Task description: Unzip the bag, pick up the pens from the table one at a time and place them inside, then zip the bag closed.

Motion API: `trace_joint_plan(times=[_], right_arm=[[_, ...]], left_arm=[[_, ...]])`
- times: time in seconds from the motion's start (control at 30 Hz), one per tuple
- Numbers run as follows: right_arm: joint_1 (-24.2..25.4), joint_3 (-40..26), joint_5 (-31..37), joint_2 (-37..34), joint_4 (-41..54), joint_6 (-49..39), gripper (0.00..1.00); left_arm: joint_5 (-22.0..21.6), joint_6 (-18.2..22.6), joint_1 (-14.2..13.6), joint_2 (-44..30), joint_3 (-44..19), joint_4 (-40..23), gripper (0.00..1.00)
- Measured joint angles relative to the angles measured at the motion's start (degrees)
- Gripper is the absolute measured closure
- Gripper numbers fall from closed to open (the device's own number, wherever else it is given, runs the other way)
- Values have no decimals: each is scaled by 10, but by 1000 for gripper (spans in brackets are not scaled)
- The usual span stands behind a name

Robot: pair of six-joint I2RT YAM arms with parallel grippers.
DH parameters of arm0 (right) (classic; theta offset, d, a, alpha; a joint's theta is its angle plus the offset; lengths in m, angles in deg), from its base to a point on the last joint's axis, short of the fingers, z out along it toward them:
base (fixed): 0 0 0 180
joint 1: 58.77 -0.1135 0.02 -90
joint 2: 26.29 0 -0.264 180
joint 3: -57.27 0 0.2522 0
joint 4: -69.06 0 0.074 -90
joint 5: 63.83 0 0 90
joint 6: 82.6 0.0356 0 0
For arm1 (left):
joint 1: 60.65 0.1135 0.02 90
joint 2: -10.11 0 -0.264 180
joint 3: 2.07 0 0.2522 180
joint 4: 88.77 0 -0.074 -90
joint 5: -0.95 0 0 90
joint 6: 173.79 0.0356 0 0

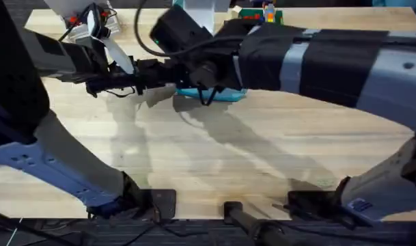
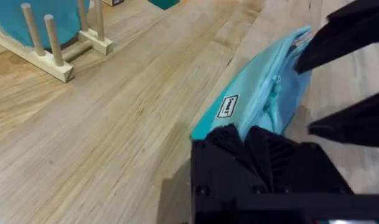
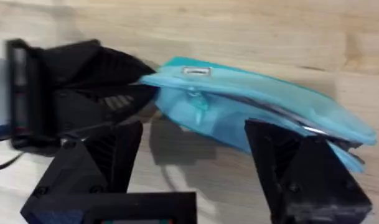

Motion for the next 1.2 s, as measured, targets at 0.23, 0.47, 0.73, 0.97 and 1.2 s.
trace_joint_plan(times=[0.23, 0.47, 0.73, 0.97, 1.2], right_arm=[[-8, -56, 18, -40, 25, -6, 6], [-9, -59, 24, -45, 29, -6, 6], [-7, -59, 26, -45, 99, 42, 6], [0, -59, 26, -49, 57, 60, 25], [1, -60, 29, -79, 45, 53, 46]], left_arm=[[-2, 0, 0, 0, 0, 0, 959], [-9, 0, 1, 0, 0, 0, 959], [-7, 0, 1, 0, 0, 0, 959], [-7, 0, 1, 0, 0, 0, 959], [-7, 0, 1, 0, 0, -2, 959]])
